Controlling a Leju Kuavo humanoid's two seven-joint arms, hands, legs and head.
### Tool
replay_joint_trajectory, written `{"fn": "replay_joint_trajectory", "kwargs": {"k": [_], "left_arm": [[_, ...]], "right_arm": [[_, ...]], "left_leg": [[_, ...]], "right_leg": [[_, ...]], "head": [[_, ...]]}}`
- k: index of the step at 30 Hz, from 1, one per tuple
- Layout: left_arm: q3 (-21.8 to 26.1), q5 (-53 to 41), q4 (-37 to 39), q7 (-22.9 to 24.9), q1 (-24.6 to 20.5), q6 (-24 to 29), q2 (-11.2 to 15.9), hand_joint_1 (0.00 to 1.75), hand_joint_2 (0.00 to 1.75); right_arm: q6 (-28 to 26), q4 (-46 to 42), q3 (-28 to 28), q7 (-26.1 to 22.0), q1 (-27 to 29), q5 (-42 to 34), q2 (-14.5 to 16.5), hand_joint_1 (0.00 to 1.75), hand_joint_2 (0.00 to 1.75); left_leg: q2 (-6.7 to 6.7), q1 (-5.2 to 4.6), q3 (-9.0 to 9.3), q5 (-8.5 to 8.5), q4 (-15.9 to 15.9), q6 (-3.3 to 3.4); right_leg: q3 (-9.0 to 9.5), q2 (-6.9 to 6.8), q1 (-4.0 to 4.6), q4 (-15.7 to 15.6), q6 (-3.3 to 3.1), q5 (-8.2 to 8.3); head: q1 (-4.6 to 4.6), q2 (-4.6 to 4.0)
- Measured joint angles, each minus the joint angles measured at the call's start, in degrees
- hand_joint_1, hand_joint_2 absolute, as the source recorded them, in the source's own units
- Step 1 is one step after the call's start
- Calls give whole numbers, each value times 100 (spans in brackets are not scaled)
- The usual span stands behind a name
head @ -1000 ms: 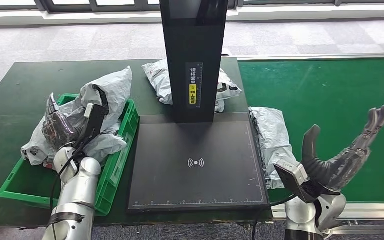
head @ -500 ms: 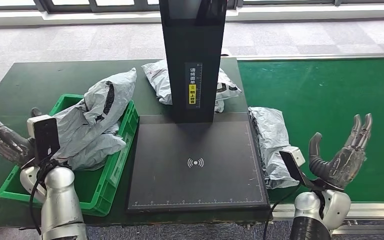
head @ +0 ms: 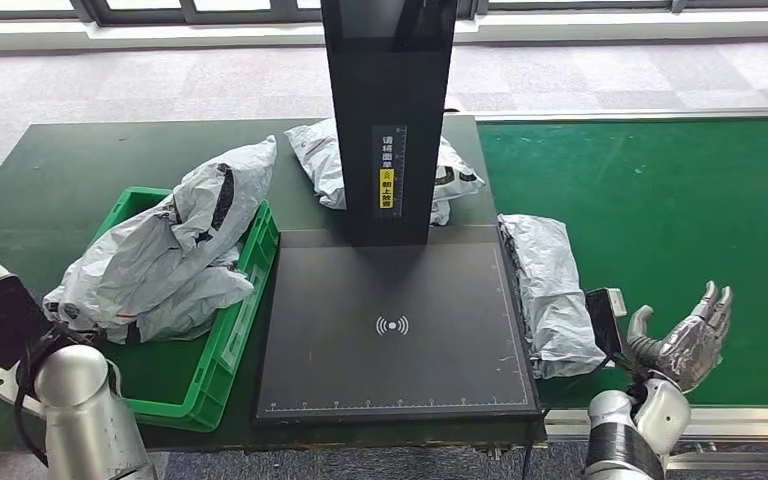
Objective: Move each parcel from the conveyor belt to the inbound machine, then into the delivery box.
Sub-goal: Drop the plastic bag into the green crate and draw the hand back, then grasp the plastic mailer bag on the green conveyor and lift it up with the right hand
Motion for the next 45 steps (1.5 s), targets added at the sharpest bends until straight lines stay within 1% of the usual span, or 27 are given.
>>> {"fn": "replay_joint_trajectory", "kwargs": {"k": [1, 3, 5, 8, 11, 14, 17, 23, 25, 31, 34, 38, 42, 44, 45], "left_arm": [[-115, 252, -17, -148, 42, -2, 12, 0, 0], [-410, 820, -19, -466, 133, -56, 45, 0, 87], [-801, 1540, -11, -786, 231, -291, 87, 0, 175], [-1361, 2286, -46, -1091, 416, -667, 148, 0, 175], [-1688, 2512, -118, -1191, 592, -758, 184, 0, 175], [-1905, 2590, -195, -1208, 698, -807, 208, 0, 175], [-2064, 2597, -244, -1211, 789, -810, 226, 0, 175], [-2215, 2597, -285, -1211, 828, -771, 243, 0, 175], [-2245, 2597, -283, -1211, 838, -754, 249, 0, 175], [-2340, 2596, -272, -1211, 876, -676, 266, 0, 175], [-2381, 2590, -262, -1210, 882, -629, 270, 0, 175], [-2390, 2581, -249, -1211, 882, -605, 271, 0, 175], [-2399, 2568, -232, -1211, 881, -558, 272, 0, 175], [-2404, 2560, -225, -1211, 881, -539, 273, 0, 175], [-2409, 2557, -223, -1211, 881, -526, 274, 0, 175]], "right_arm": [[1, 271, 1, 113, -52, -33, -106, 0, 175], [39, 801, 3, 118, -148, -216, -303, 0, 175], [206, 1288, 5, 10, -246, -452, -476, 0, 175], [555, 1851, 27, -177, -349, -651, -659, 0, 175], [857, 2211, 84, -417, -424, -814, -745, 0, 175], [1060, 2453, 110, -570, -508, -937, -778, 0, 175], [1174, 2630, 121, -619, -574, -993, -802, 0, 175], [1391, 2791, 171, -931, -605, -1113, -811, 0, 175], [1471, 2820, 205, -1233, -605, -1242, -811, 0, 175], [1665, 2842, 275, -2350, -602, -1793, -783, 0, 175], [1700, 2842, 320, -2725, -601, -2003, -755, 0, 175], [1732, 2836, 356, -2824, -596, -2189, -722, 0, 175], [1746, 2738, 638, -2845, -545, -2760, -690, 0, 175], [1746, 2720, 781, -2766, -532, -2866, -684, 0, 175], [1747, 2724, 844, -2628, -530, -2846, -684, 0, 175]], "left_leg": [[-1, 0, 0, 0, 0, 0], [-4, 0, 0, 0, 1, 1], [-6, -1, -1, 0, 1, 1], [-11, -1, -1, -1, 1, 2], [-8, -2, 0, -1, 1, 1], [-10, -2, 0, -1, 1, 1], [-10, -1, 0, -1, 0, 0], [-9, -1, 0, 0, 0, 0], [-9, -1, 0, 0, 1, 0], [-9, -1, 0, 0, 1, 0], [-8, -1, 0, -1, 1, 0], [-9, -1, 0, 0, 0, 0], [-8, -1, 1, 0, 1, 0], [-8, -1, 1, 0, 1, 0], [-8, -1, 1, 0, 1, 0]], "right_leg": [[1, -1, -2, 0, 0, 0], [1, -3, -5, 0, 1, 0], [2, -4, -7, -1, 1, 0], [4, -7, -7, -1, 1, 0], [2, -4, -4, -1, 1, 0], [2, -5, 1, -1, 0, -1], [2, -6, 3, -1, 0, -1], [3, -5, 2, 0, 0, -1], [3, -5, 1, 0, 0, -1], [2, -5, 1, -1, 0, -1], [2, -5, 1, -1, 0, -1], [2, -5, 2, -1, 0, -1], [2, -4, 1, -1, 0, -1], [2, -4, 1, -1, 0, -1], [2, -4, 1, -1, 0, -1]], "head": [[0, 0], [0, 0], [0, 0], [-1, 0], [-1, 0], [-1, 0], [-1, 0], [-1, 0], [-1, 0], [-1, 0], [-1, 0], [-1, 0], [-1, 0], [-1, 0], [-1, 0]]}}
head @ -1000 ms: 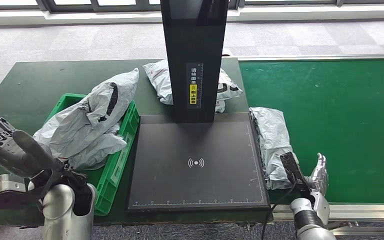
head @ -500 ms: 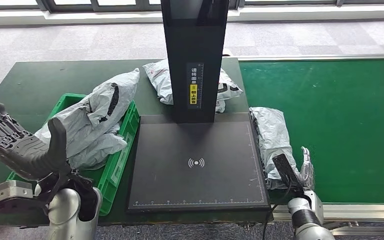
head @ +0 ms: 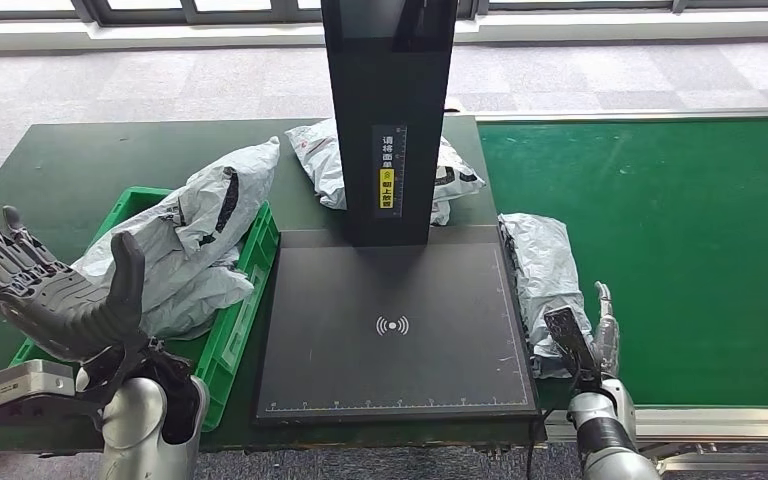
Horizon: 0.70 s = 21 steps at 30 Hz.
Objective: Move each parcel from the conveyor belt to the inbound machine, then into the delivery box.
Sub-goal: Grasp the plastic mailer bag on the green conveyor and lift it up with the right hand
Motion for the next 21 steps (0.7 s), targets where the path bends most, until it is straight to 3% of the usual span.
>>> {"fn": "replay_joint_trajectory", "kwargs": {"k": [5, 10, 11, 14, 15, 21], "left_arm": [[-64, -3, 7, 0, 2, 28, 13, 0, 175], [-92, -3, 10, 1, 2, 30, 14, 0, 175], [-99, -3, 9, 1, 4, 33, 15, 0, 175], [-125, -3, 7, 1, 20, 45, 21, 0, 175], [-131, -3, 7, 1, 28, 51, 24, 0, 175], [-194, -3, -4, 0, 71, 80, 38, 0, 175]], "right_arm": [[311, 103, 381, 1761, -31, 556, -35, 0, 175], [487, 181, 670, 2296, -70, 726, -79, 0, 175], [524, 190, 708, 2348, -75, 746, -86, 17, 175], [681, 214, 805, 2434, -82, 797, -103, 148, 175], [730, 220, 829, 2447, -83, 810, -108, 175, 175], [837, 232, 888, 2458, -109, 829, -143, 175, 175]], "left_leg": [[0, 0, 0, 0, 0, 0], [2, 0, 4, 0, 0, 0], [2, 0, 5, 0, 0, 0], [2, 0, 8, 0, 0, 0], [2, 0, 10, 0, 0, 1], [9, 1, 33, -7, 1, 6]], "right_leg": [[0, 0, -1, 0, 0, 0], [2, 1, -1, 0, 0, 0], [3, 1, -1, 0, 0, 0], [8, 1, -1, -1, 1, 0], [10, 1, -1, -2, 1, 0], [33, 3, -1, -7, 4, -2]], "head": [[0, 0], [0, 0], [0, 0], [0, 0], [0, 0], [1, 0]]}}
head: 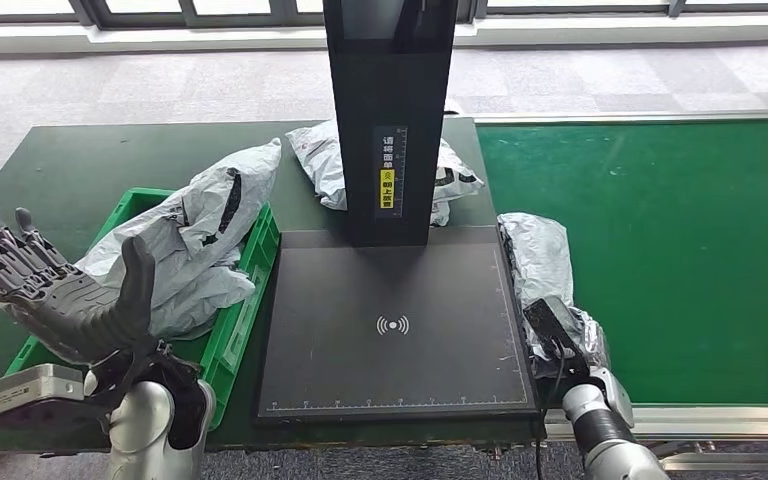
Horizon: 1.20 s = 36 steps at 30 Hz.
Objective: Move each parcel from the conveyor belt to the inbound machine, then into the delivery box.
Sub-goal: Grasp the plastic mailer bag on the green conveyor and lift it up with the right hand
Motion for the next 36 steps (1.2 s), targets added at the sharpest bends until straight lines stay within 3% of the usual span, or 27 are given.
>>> {"fn": "replay_joint_trajectory", "kwargs": {"k": [13, 21, 25, 29, 32, 36], "left_arm": [[-85, 2, -37, 0, 94, 83, 19, 0, 175], [-172, 2, -148, 0, 204, 202, 38, 0, 175], [-177, -18, -210, 0, 261, 266, 40, 0, 175], [-178, -53, -244, 0, 296, 301, 42, 0, 175], [-180, -67, -246, 0, 308, 312, 43, 0, 175], [-181, -100, -228, 1, 309, 314, 40, 0, 175]], "right_arm": [[-178, 4, 2, -240, -12, -13, -64, 175, 175], [-914, 4, 2, -981, 67, -311, -58, 175, 175], [-1587, -131, -12, -1917, 111, -880, 20, 175, 175], [-2064, -517, -41, -2604, 162, -1467, 178, 175, 175], [-2300, -1100, 17, -2665, 362, -1915, 316, 175, 175], [-2568, -2737, 252, -2682, 918, -2122, 715, 175, 175]], "left_leg": [[4, 0, 13, -1, 1, -3], [2, 0, 3, -2, 0, -3], [1, 0, -3, -2, 0, -3], [1, 0, -5, -2, 0, -3], [-6, 0, -7, -2, 0, -3], [-9, 0, -10, -4, -1, -6]], "right_leg": [[7, 2, 6, 1, -6, 0], [3, 1, 4, 1, -7, -2], [-3, 1, 4, 1, -7, -3], [-6, 1, 4, 1, -7, -4], [-5, -5, 4, 2, -4, -6], [-9, -3, 4, 3, -1, -9]], "head": [[-1, 0], [-1, 0], [-1, 0], [-1, 0], [0, 0], [-1, 0]]}}
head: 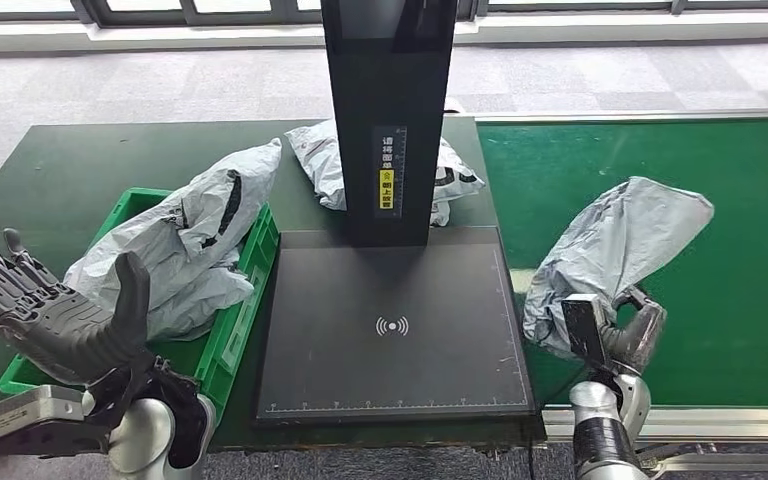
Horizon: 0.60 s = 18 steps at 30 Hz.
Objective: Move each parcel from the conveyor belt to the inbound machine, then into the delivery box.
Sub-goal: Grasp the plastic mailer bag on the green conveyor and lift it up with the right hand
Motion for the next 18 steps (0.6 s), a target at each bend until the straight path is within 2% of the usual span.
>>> {"fn": "replay_joint_trajectory", "kwargs": {"k": [4, 11, 18], "left_arm": [[1, -25, 41, 1, -6, -10, -3, 0, 175], [2, -44, 82, 2, -10, -39, -5, 0, 175], [2, -71, 88, 1, -12, -63, -5, 0, 175]], "right_arm": [[-19, -1375, 148, 2, 384, 140, 393, 175, 175], [-17, -3115, 518, 3, 928, 406, 790, 175, 175], [-17, -4120, 1003, 7, 1115, 446, 860, 175, 175]], "left_leg": [[4, 0, 0, -2, 0, -3], [5, 0, -1, -4, 0, -1], [9, 0, -1, -5, 0, 1]], "right_leg": [[-3, 2, 2, 0, -3, -4], [-4, 2, -2, 0, -3, -6], [-5, 5, -4, 0, -3, -6]], "head": [[0, 0], [1, 0], [1, 0]]}}
